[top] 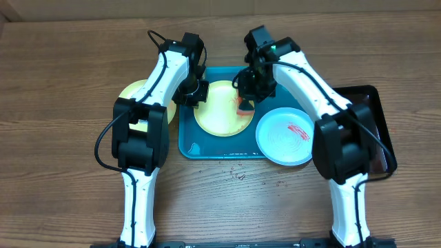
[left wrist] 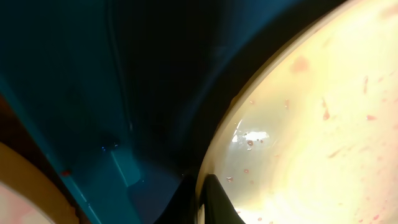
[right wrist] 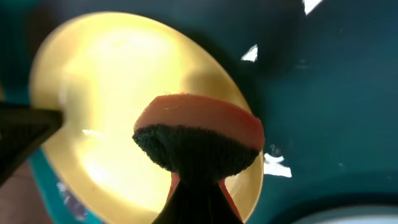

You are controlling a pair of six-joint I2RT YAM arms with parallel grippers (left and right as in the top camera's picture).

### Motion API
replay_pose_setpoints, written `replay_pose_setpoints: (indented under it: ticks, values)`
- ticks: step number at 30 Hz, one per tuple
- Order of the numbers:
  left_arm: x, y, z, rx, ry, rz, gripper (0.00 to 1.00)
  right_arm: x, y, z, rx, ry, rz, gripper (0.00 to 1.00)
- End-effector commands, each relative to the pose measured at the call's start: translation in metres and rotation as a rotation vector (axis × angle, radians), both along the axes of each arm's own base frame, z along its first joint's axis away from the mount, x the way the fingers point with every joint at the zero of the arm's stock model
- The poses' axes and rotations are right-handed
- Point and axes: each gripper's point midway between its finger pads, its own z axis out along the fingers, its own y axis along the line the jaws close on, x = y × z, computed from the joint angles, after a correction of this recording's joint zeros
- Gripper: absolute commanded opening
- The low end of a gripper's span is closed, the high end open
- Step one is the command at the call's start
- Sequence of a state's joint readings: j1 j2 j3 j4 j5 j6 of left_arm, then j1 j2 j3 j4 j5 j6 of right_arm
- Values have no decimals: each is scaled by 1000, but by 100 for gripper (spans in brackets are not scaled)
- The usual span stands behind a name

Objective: Clean dirty plates on tray and stack at the side

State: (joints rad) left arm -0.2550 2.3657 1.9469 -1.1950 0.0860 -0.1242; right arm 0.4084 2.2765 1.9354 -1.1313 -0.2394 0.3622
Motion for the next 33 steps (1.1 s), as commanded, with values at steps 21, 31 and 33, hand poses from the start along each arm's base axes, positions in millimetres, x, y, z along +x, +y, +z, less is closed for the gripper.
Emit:
replay_pose_setpoints:
  ticks: [21, 31, 33]
  values:
    - [-13, -4, -21, -9, 60, 17, 4, -17, 64, -67, 194, 152, 32, 4]
    - [-12, -6, -21, -23, 57, 15, 4, -41, 61, -59, 186, 240, 93, 4]
    - [-12, -6, -21, -23, 57, 16, 4, -38, 43, -57, 133, 248, 75, 4]
